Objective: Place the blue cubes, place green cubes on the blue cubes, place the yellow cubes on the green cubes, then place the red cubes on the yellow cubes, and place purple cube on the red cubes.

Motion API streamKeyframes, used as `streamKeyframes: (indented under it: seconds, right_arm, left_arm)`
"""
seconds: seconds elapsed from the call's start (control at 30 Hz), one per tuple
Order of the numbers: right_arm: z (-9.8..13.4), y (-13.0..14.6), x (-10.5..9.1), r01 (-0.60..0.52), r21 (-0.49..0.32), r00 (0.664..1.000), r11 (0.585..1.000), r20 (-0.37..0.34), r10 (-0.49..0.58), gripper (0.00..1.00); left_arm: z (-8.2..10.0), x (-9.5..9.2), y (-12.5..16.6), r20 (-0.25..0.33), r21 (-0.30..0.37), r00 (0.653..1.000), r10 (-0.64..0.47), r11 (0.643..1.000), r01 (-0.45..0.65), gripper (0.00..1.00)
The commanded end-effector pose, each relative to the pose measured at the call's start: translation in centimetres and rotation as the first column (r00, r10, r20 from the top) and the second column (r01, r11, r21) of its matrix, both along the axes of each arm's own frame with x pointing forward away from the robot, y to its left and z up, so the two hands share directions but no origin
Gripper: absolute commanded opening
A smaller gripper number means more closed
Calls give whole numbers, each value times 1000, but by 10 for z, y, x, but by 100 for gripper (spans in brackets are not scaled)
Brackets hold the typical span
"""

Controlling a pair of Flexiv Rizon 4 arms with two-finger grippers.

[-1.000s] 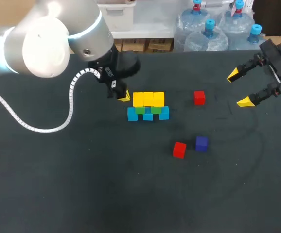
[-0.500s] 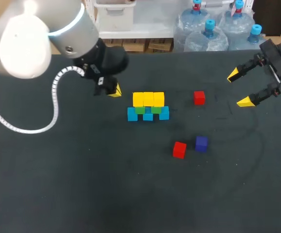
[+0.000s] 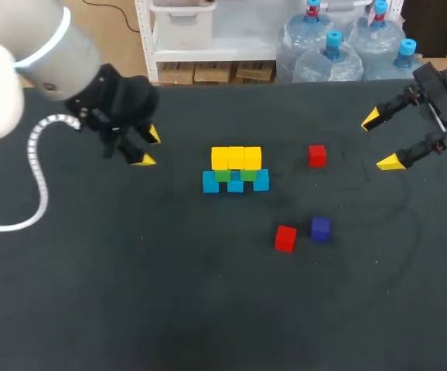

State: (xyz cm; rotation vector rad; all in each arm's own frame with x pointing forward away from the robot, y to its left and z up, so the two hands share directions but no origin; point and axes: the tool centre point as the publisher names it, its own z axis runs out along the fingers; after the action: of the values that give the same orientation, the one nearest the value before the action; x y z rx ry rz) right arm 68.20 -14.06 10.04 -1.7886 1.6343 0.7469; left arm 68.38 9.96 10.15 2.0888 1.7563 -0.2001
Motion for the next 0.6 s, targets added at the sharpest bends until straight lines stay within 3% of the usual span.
streamKeyframes:
  seconds: [0.03, 0.1, 0.17, 0.23, 0.37, 0.6]
  right_arm:
    - [-1, 0, 0, 0, 1, 1000, 1000, 1, 0, 100]
    - [-1, 0, 0, 0, 1, 1000, 1000, 1, 0, 100]
    - [-1, 0, 0, 0, 1, 1000, 1000, 1, 0, 100]
    - [-1, 0, 0, 0, 1, 1000, 1000, 1, 0, 100]
    - [-1, 0, 0, 0, 1, 1000, 1000, 1, 0, 100]
    - [-1, 0, 0, 0, 1, 1000, 1000, 1, 0, 100]
  left_arm:
    - [7, -9, 22, 19, -25, 1000, 5, 1000, -4, 100]
    - [9, -8, 30, 18, -34, 1000, 2, 999, -2, 100]
    - [12, -7, 38, 26, -109, 1000, 3, 994, -1, 100]
    - [14, -7, 44, 24, -100, 1000, 7, 995, -5, 100]
    - [17, -8, 55, -15, -174, 1000, 21, 985, -24, 100]
    - [15, -13, 70, -91, -230, 995, 36, 972, -56, 100]
